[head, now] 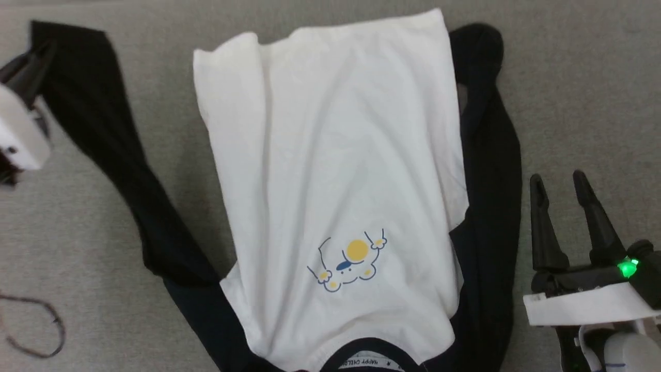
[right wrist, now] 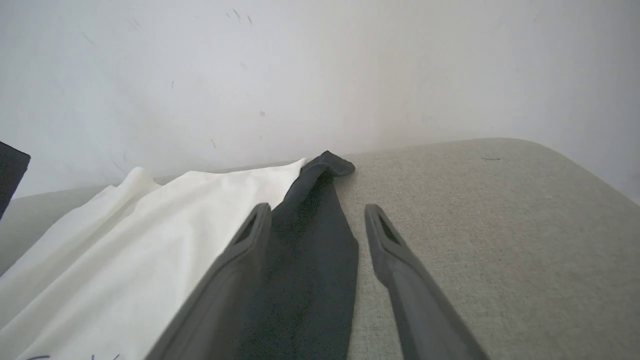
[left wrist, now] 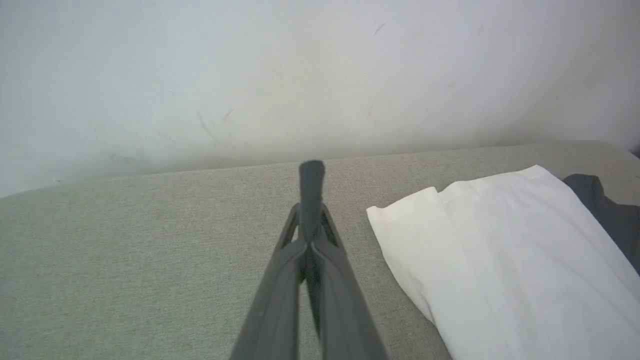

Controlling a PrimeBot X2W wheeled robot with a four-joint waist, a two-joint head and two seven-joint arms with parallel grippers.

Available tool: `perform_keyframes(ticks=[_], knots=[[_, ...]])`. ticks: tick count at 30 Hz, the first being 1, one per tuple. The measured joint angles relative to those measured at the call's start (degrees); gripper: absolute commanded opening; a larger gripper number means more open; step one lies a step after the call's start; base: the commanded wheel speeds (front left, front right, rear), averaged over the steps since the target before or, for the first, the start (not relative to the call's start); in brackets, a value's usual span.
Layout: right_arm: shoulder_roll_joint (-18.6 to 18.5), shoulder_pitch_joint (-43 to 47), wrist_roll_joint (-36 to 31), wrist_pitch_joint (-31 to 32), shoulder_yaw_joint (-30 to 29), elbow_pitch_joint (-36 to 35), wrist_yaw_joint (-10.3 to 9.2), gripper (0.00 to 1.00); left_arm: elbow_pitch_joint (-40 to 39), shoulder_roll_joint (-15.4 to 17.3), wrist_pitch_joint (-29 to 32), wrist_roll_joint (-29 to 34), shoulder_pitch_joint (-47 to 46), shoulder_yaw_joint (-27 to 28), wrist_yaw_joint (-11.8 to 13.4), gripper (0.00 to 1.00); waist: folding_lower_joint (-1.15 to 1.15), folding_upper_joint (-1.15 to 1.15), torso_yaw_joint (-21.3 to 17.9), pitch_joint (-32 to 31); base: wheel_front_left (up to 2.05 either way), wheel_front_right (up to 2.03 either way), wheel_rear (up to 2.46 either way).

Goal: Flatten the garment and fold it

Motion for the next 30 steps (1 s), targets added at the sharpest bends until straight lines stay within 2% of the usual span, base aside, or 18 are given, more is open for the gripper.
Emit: perform_keyframes(ticks=[10, 15, 24, 30], knots=[[-0.01, 3.58, 0.88, -0.25, -0.33, 0.74, 0.00, 1.00, -6.44, 4.85, -0.78, -3.59, 14.96, 14.62, 5.22, 0.00, -0.01, 0.00, 1.61, -8.54, 0.00, 0.00, 0.00], [0.00, 4.89, 1.44, -0.25, -0.45, 1.08, 0.00, 1.00, -9.49, 3.23, -0.91, -4.76, 23.01, 18.27, 7.03, 0.00, -0.01, 0.00, 2.65, -11.70, 0.00, 0.00, 0.00], [-0.01, 7.12, 1.75, 0.73, -0.82, 0.86, 0.00, 1.00, -11.67, 1.65, -1.01, -4.47, 31.43, 20.92, 8.94, 0.00, 0.00, 0.00, 4.02, -16.66, 0.00, 0.00, 0.00], [0.00, 8.36, 1.75, 1.23, -1.57, -0.02, 0.00, 1.00, -17.47, 1.53, -0.23, -1.85, 31.97, 18.80, 11.45, 0.00, 0.00, 0.01, 4.06, -18.35, 0.00, 0.00, 0.00]])
